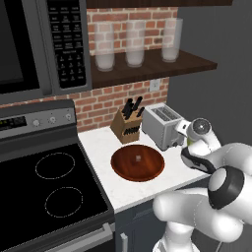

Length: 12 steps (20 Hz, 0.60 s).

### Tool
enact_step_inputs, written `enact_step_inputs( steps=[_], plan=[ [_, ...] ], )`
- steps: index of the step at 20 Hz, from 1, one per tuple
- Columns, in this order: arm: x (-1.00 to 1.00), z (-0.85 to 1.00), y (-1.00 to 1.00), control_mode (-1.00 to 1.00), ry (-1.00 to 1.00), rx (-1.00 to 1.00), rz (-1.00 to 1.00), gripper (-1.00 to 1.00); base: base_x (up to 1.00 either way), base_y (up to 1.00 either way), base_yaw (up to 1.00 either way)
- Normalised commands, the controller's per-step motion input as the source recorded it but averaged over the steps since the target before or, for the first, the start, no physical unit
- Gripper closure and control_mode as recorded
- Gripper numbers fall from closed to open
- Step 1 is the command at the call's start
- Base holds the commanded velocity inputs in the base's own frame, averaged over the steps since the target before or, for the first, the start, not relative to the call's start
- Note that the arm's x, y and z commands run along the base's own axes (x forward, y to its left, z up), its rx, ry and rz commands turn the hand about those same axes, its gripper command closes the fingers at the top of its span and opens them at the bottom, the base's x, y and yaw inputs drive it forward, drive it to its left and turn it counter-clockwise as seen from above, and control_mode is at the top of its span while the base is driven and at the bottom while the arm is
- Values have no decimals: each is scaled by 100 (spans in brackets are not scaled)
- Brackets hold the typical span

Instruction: Grab a lemon wedge from the fridge and one ice cube from the ice bowl, and put them in the glass of lemonade.

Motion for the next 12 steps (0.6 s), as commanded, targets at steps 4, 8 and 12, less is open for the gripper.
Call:
enact_step_inputs(
  steps=[4,8,12],
  plan=[
    [2,-2,0,-100,0,0,0,100,0,0,0],
    [0,0,0,-100,0,0,0,100,0,0,0],
    [0,0,0,-100,0,0,0,100,0,0,0]
  ],
)
